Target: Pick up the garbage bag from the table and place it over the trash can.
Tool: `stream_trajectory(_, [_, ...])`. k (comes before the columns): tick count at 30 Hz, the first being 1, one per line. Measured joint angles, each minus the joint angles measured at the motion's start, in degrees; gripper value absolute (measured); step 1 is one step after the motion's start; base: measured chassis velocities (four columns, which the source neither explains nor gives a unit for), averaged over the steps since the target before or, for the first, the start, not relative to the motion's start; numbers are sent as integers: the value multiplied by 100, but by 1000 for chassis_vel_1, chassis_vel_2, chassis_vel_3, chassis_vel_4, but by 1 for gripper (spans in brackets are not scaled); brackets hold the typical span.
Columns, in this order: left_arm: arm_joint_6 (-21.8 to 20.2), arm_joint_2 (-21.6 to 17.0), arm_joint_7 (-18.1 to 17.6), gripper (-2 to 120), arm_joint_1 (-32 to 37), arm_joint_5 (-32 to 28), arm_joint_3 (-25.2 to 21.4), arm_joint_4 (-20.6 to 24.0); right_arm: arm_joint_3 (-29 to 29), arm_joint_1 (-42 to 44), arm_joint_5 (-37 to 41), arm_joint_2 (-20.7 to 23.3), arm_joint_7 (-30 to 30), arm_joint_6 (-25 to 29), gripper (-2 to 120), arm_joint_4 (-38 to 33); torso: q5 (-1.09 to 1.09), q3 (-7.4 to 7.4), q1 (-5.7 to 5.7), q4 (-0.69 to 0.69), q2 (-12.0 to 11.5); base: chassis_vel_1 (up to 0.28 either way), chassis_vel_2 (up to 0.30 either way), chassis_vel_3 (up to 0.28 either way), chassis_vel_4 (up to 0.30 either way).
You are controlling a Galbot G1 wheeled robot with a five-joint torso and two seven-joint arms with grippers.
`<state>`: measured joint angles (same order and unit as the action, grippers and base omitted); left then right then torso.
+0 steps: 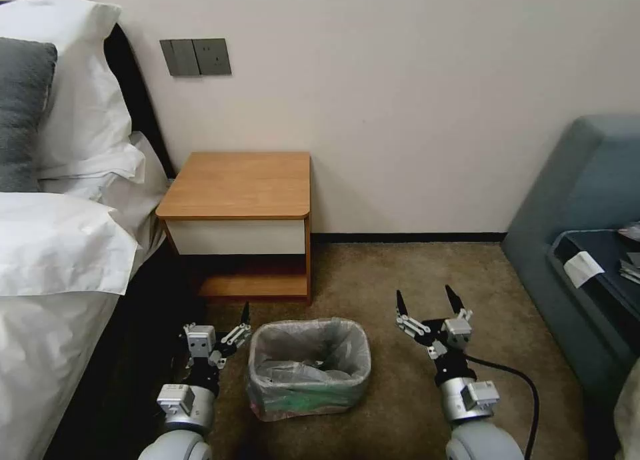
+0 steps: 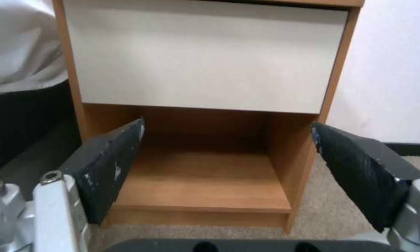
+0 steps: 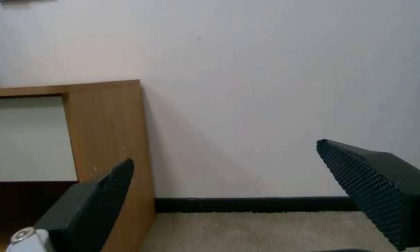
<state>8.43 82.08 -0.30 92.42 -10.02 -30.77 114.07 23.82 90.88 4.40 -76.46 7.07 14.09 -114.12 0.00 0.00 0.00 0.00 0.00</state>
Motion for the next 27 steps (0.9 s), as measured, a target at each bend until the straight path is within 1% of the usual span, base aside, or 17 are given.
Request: stream_trajectory(27, [-50, 9, -31, 91, 10, -38, 6, 16, -17, -30, 59, 16, -24, -20, 100, -3, 0, 0, 0, 0, 0, 0, 0, 0, 0])
